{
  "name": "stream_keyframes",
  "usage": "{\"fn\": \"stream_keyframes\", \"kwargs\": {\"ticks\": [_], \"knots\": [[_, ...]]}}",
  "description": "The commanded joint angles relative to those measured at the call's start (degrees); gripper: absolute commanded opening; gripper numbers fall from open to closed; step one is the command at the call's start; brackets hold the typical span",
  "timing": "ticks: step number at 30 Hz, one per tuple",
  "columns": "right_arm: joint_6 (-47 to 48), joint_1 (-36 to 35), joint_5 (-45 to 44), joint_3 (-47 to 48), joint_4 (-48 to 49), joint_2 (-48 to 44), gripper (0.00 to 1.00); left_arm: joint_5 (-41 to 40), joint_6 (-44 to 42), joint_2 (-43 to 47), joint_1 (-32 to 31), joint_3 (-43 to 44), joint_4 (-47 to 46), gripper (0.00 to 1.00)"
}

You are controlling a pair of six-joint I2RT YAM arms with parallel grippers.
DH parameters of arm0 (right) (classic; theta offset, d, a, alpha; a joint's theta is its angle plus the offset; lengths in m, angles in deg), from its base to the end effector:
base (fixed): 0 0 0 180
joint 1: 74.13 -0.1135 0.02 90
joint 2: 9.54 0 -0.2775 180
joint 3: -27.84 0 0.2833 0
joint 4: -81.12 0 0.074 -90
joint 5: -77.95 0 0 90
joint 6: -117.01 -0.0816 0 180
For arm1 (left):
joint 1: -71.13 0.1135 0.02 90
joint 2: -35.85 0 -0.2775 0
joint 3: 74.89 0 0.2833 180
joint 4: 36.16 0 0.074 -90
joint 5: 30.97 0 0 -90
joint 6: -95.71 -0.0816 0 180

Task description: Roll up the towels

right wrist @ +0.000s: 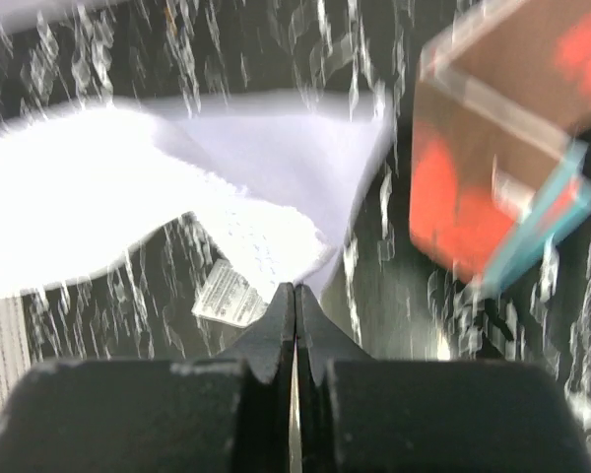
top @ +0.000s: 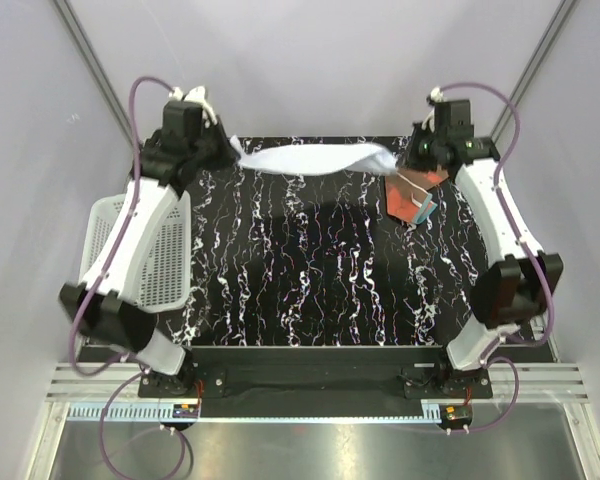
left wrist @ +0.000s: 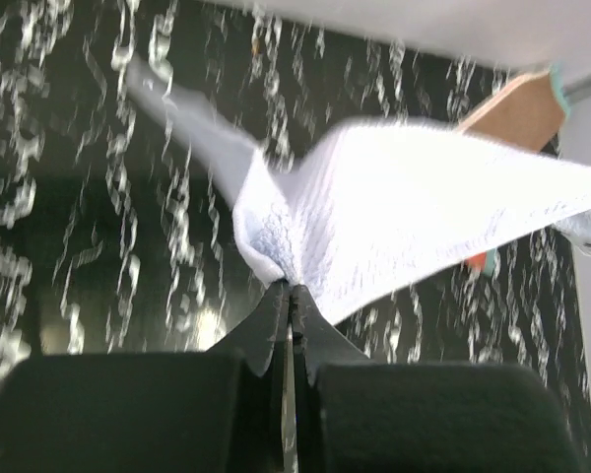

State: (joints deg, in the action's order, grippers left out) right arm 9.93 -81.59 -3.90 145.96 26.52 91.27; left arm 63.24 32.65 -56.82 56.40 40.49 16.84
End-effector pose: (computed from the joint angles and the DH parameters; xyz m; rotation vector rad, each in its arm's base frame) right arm 0.4602 0.0719 0.3766 0.1091 2.2399 0.3920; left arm 0.4128 -0.1147 0.4217 -0.1827 2.1322 -0.5103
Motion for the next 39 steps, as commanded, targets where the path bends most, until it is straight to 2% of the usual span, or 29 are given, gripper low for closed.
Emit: {"fn": "stream_keyframes", "kwargs": {"ticks": [1, 2, 3, 6, 8, 9, 10, 11, 12, 14, 16, 21, 27, 31, 36, 39], "knots": [[-1.27, -0.71, 3.89, -13.99, 5.25, -10.77, 0.00, 0.89, -1.37, 12.81, 0.13, -13.54, -1.74, 0.00], [-2.33, -0.71, 4.16, -23.44, 7.72, -12.82, 0.00, 0.80, -0.41, 14.95, 0.13, -18.03, -4.01, 0.00], [-3.47, -0.71, 4.16, -28.14, 11.92, -14.75, 0.00, 0.80, 0.21, 17.06, 0.13, -27.99, -5.34, 0.00], [-8.13, -0.71, 1.98, -44.33, 17.47, -20.47, 0.01, 1.50, 3.46, 23.39, 0.22, -41.58, -9.66, 0.00], [-11.56, -0.71, 1.26, -53.01, 18.98, -22.85, 0.28, 1.59, 6.44, 25.15, 0.39, -51.18, -8.96, 0.00], [-13.14, -0.71, 1.09, -55.24, 19.95, -23.38, 0.46, 1.59, 7.68, 25.60, 0.57, -53.73, -8.52, 0.03], [-13.94, -0.71, 0.74, -57.09, 20.04, -24.25, 0.60, 2.29, 9.00, 26.47, 0.74, -58.81, -8.34, 0.12], [-14.73, -0.71, 0.13, -59.46, 19.70, -24.70, 0.81, 3.60, 10.84, 27.18, 0.92, -60.94, -9.47, 0.34], [-15.78, -0.71, -0.84, -60.35, 19.26, -25.31, 0.84, 5.01, 11.38, 28.14, 1.01, -62.79, -10.27, 0.69], [-16.32, -0.80, -1.46, -61.15, 18.82, -27.16, 0.87, 6.34, 13.04, 32.01, 1.10, -66.05, -11.15, 0.93], [-16.41, -0.80, -1.73, -60.45, 17.59, -28.65, 0.87, 5.12, 12.96, 34.64, 1.10, -65.80, -10.11, 0.99], [-15.27, -0.71, -2.70, -56.41, 15.21, -30.94, 0.88, 0.54, 10.86, 36.32, 1.10, -60.27, -4.74, 0.99], [-14.82, -0.80, 2.83, -54.47, 17.23, -25.32, 0.84, -0.43, 9.80, 31.06, 1.19, -57.28, -5.97, 0.98], [-14.65, -0.71, 2.59, -55.08, 16.71, -22.42, 0.79, -1.83, 9.97, 29.38, 1.10, -58.15, -6.85, 0.96], [-16.05, -0.80, -5.05, -57.10, 11.97, -22.33, 0.68, -4.03, 13.13, 29.82, 1.10, -61.93, -6.06, 0.93], [-17.46, -0.80, -6.21, -58.95, 11.52, -21.98, 0.68, -6.49, 16.21, 30.87, 1.10, -65.00, -6.06, 0.89]]}}
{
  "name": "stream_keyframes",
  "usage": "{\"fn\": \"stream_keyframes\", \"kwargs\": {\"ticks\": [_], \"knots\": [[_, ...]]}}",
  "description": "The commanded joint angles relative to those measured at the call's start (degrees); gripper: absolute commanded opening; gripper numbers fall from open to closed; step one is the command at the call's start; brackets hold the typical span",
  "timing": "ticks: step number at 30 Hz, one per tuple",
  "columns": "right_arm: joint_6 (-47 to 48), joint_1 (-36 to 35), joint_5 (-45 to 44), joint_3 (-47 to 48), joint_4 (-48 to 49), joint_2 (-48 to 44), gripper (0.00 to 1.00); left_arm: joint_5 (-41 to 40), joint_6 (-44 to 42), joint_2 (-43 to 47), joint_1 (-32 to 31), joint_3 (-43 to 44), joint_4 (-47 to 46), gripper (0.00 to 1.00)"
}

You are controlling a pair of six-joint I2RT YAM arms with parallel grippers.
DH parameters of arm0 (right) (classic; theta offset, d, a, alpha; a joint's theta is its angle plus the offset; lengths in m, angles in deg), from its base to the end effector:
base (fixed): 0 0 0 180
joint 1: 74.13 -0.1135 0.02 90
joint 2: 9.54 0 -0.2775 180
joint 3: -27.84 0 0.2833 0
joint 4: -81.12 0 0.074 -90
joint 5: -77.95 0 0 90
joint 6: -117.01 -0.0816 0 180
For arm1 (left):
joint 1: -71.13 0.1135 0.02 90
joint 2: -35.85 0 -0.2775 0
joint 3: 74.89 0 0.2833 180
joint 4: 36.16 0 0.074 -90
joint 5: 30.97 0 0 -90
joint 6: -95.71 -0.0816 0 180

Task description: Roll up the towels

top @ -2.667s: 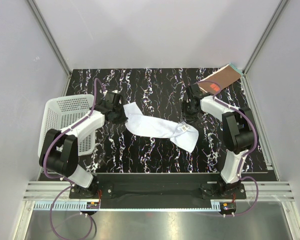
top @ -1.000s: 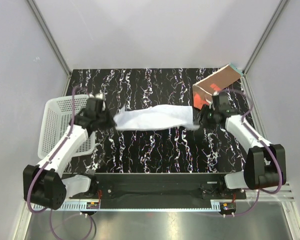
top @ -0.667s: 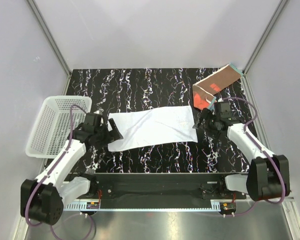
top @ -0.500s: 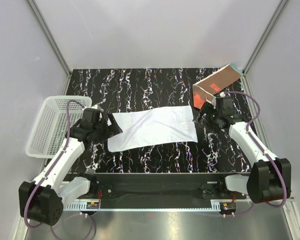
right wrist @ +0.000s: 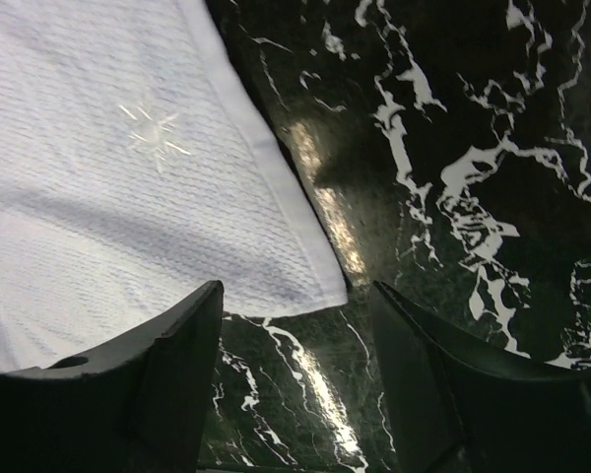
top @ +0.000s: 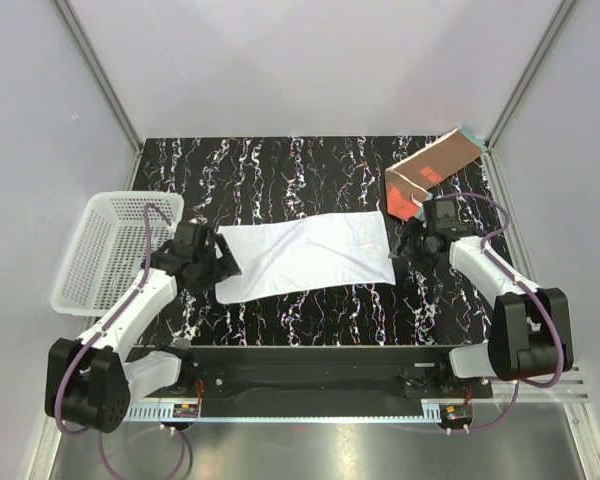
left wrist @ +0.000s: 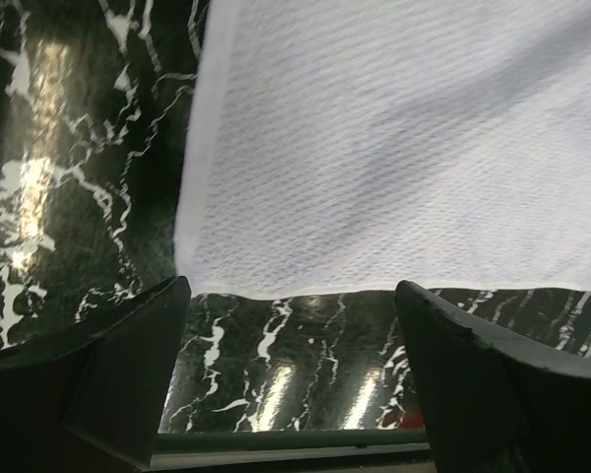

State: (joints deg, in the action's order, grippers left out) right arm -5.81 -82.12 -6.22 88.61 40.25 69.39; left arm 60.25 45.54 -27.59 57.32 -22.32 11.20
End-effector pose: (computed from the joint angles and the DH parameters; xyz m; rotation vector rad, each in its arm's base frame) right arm 0.3115 0.0521 0.1645 0.5320 2.5902 0.3816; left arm 0.2482 -0.0628 0.1760 -0.5849 2.5669 -0.3630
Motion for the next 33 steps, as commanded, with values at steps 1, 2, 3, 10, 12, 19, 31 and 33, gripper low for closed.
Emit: {"fn": "stream_keyframes", "kwargs": {"ticks": [1, 2, 3, 10, 12, 19, 31, 33], "knots": [[-2.16, -0.27, -3.98, -1.77, -2.29, 0.08, 0.68, -3.59, 4.71, 1.83, 0.18, -3.50, -0.59, 0.89], [-2.60, -0.19, -3.89, -1.95, -2.21, 0.34, 0.68, -3.76, 5.34, 1.83, 0.18, -4.03, -0.77, 0.88], [-2.69, -0.19, -3.89, -2.04, -2.21, 0.95, 0.68, -4.02, 5.78, 2.00, 0.18, -4.65, -1.29, 0.86], [-1.90, -0.18, -0.47, -2.65, -1.15, 3.85, 0.73, -4.11, 6.66, -0.98, 0.18, -7.64, -4.45, 0.80], [-2.25, -0.19, 1.11, -3.44, 0.07, 4.73, 0.73, -4.38, 6.83, -2.30, 0.18, -8.34, -6.03, 0.80], [-1.72, -0.19, 3.66, -4.15, 1.57, 7.90, 0.69, -6.57, 5.52, -7.92, 0.18, -7.29, -8.59, 0.66], [-1.99, -0.19, 6.83, -6.43, 3.24, 7.81, 0.37, -7.89, 4.29, -11.36, 0.27, -6.67, -11.40, 0.20], [-1.90, -0.27, 6.83, -6.52, 3.33, 7.99, 0.29, -7.72, 4.20, -11.09, 0.27, -6.67, -11.40, 0.19]]}}
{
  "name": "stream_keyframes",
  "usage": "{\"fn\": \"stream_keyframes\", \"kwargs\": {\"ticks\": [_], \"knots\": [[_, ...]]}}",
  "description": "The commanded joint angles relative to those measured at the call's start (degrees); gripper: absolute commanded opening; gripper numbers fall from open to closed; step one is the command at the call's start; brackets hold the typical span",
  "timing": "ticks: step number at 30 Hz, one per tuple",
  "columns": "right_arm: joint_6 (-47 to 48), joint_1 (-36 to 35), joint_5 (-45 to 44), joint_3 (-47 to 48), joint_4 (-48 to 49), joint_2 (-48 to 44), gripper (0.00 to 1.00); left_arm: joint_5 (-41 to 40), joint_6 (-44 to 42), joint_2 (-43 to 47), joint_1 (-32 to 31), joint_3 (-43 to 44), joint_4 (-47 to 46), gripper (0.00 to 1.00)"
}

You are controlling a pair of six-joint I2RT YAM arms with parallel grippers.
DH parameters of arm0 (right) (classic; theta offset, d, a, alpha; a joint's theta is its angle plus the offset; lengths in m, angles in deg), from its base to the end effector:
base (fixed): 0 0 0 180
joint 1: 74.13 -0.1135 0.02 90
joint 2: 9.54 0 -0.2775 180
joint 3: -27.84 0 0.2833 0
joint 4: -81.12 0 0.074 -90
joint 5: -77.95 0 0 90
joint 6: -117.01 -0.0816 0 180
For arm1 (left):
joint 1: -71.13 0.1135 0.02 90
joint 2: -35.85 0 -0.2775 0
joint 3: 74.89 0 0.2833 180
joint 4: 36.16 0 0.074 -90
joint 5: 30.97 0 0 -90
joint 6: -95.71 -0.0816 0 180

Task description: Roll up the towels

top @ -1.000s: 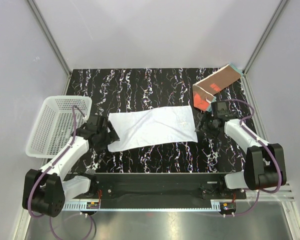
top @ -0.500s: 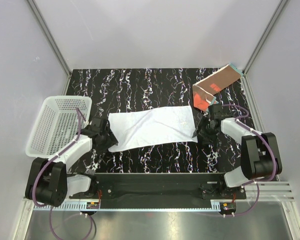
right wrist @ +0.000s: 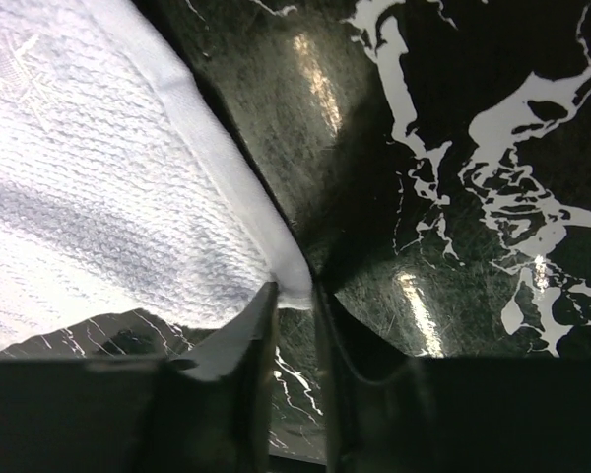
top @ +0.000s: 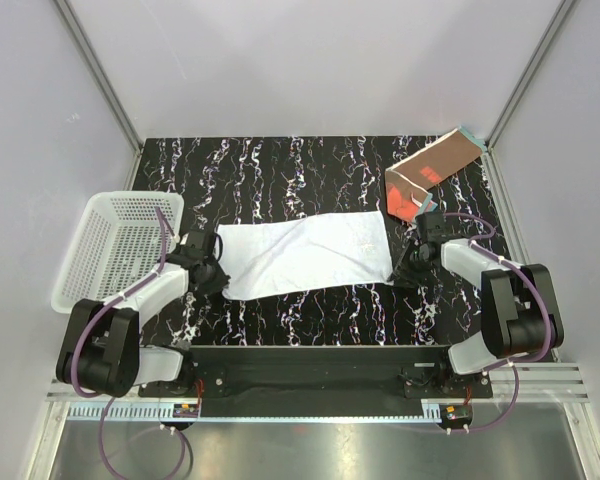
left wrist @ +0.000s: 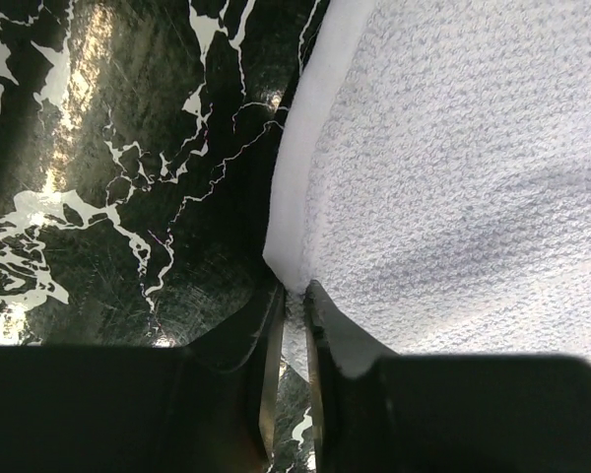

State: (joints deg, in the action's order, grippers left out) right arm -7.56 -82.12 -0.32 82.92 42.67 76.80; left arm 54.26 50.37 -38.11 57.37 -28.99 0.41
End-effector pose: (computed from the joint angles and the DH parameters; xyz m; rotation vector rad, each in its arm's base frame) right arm 0.2926 0.0578 0.0991 0.6042 2.7861 0.4579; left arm 0.2540 -0.0552 0.1066 -0.7460 2.6037 -0.1990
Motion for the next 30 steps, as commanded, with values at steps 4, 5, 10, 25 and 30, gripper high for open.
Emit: {"fn": "stream_keyframes", "kwargs": {"ticks": [4, 5, 10, 25, 30], "knots": [[-0.32, -0.27, 0.23, -1.01, 0.90, 0.31, 0.10, -1.64, -0.81, 0.04, 0.22, 0.17, 0.18, 0.16], [-0.33, -0.19, 0.05, -1.10, 0.90, -0.03, 0.08, -1.81, -0.81, 0.47, 0.22, 0.25, 0.53, 0.15], [0.38, -0.01, -2.84, -0.58, -1.20, -2.05, 0.00, -2.26, -0.28, 2.93, 0.40, 0.78, 2.99, 0.04], [-6.91, 2.45, -4.52, -6.02, -6.48, -17.25, 0.00, -0.76, -1.07, 7.24, 0.93, -1.06, 5.37, 0.00], [-7.71, 2.36, -2.24, -8.75, -8.32, -21.21, 0.00, 0.90, -1.07, 7.60, 0.93, -2.64, 4.32, 0.00]]}}
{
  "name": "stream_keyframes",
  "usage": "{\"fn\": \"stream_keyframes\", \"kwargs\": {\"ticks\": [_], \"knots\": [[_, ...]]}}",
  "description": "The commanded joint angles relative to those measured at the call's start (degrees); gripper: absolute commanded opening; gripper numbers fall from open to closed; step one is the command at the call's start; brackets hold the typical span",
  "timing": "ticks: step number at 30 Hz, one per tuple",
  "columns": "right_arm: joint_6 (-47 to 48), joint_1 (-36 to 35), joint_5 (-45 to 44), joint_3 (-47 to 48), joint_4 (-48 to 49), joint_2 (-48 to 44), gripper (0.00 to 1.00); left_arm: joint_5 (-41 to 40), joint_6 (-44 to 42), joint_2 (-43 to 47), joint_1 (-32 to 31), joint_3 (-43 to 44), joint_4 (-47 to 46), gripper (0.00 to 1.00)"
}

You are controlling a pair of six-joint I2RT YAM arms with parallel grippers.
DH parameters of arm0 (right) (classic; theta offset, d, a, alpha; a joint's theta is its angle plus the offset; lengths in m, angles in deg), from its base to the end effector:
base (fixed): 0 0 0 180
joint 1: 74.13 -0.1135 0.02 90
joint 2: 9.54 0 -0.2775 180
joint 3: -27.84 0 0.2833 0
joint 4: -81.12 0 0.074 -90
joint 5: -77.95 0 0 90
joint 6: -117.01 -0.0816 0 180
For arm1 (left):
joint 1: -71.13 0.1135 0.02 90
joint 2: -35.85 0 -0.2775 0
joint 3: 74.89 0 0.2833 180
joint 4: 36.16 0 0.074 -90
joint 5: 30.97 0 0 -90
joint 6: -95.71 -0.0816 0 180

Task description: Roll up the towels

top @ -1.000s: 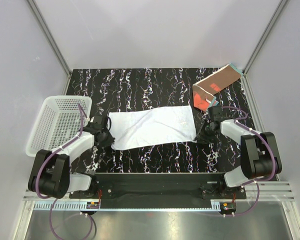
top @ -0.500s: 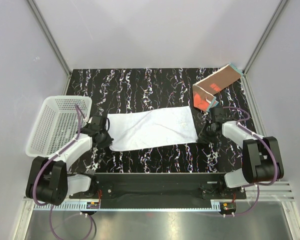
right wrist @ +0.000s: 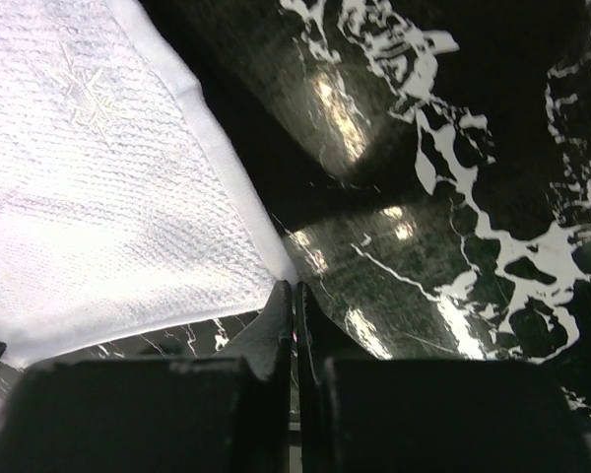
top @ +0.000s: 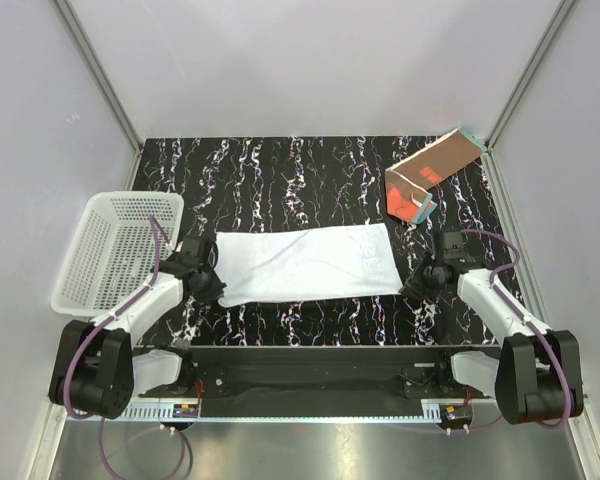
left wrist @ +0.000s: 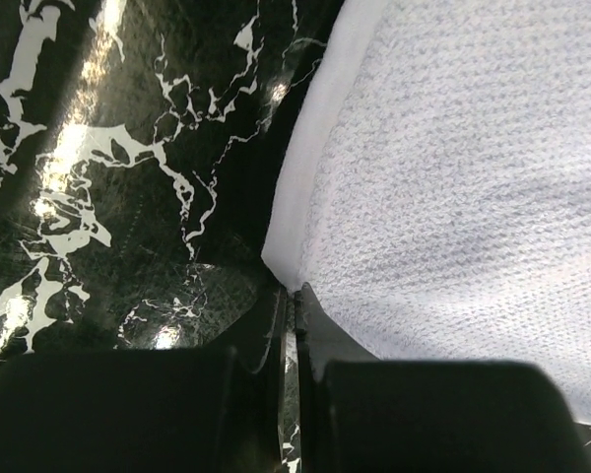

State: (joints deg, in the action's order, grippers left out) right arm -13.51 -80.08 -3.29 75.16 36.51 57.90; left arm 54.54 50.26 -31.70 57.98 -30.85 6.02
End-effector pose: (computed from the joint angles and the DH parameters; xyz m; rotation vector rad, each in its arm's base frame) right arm 0.2430 0.0378 0.1325 0.7756 2.6522 0.4388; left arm 0.2330 -0.0479 0.1154 -0.7600 2.6186 -0.1897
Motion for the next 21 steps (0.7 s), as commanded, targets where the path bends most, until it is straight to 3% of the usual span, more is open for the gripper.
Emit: {"fn": "stream_keyframes", "kwargs": {"ticks": [1, 4, 5, 8, 9, 21], "knots": [[-1.94, 0.33, 1.26, -1.60, -2.25, -3.44, 0.00, 1.23, -0.96, 1.28, 0.31, -0.96, -1.30, 0.00], [-1.68, 0.33, 2.76, -0.56, -2.77, -4.77, 0.00, 3.34, -1.22, 1.45, 0.31, -0.70, -1.30, 0.01], [-1.33, 0.33, 2.85, 0.06, -2.95, -4.95, 0.00, 3.78, -1.49, 1.63, 0.31, -0.53, -1.22, 0.19], [-0.36, 0.33, 2.41, 2.43, -4.27, -4.25, 0.00, 4.14, -1.40, 2.68, 0.31, -0.35, -0.34, 0.60], [0.08, 0.42, 2.41, 2.87, -4.44, -3.99, 0.00, 4.14, -1.23, 3.21, 0.31, -0.52, -0.07, 0.66], [1.66, 0.33, 2.06, 4.37, -3.57, -0.82, 0.00, 2.03, 6.85, 10.68, -1.17, -6.49, 3.62, 0.64]]}}
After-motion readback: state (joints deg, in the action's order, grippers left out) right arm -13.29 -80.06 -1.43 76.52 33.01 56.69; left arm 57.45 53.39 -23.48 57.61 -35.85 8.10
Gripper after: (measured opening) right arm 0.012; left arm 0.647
